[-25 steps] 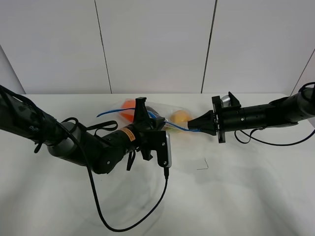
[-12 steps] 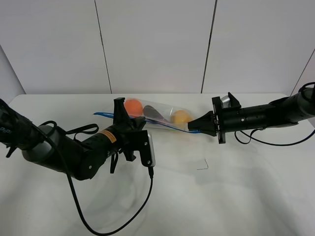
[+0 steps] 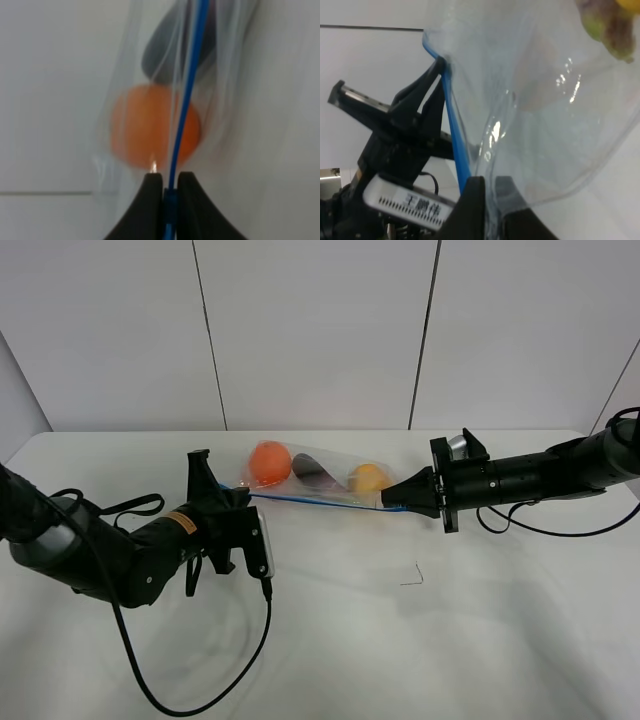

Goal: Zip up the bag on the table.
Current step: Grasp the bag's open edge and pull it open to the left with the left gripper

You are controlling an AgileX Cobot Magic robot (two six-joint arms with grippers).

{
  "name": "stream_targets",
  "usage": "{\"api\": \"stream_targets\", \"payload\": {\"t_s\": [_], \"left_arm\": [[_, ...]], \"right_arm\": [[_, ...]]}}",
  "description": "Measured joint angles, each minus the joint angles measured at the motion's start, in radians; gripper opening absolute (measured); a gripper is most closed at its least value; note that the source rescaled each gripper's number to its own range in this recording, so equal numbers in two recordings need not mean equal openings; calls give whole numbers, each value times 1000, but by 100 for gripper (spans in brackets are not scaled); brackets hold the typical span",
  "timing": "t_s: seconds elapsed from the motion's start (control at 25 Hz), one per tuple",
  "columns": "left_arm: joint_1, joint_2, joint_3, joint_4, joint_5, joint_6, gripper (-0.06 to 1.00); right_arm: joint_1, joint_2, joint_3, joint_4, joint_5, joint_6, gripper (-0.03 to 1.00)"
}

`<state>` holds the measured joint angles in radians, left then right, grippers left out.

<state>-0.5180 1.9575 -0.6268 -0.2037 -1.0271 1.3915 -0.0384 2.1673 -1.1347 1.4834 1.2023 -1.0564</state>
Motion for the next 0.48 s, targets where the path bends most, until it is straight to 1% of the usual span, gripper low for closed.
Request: {"api": "stream_targets", "payload": {"t_s": [0.16,0.2,0.48], "left_arm": [[55,-5,2,3,-12,8,0],[55,-5,2,3,-12,8,0],[138,-6,2,-3,-16,11,0]], "right_arm": [[0,0,0,2,-1,0,0],[0,0,0,2,-1,0,0],[0,0,0,2,-1,0,0]]}}
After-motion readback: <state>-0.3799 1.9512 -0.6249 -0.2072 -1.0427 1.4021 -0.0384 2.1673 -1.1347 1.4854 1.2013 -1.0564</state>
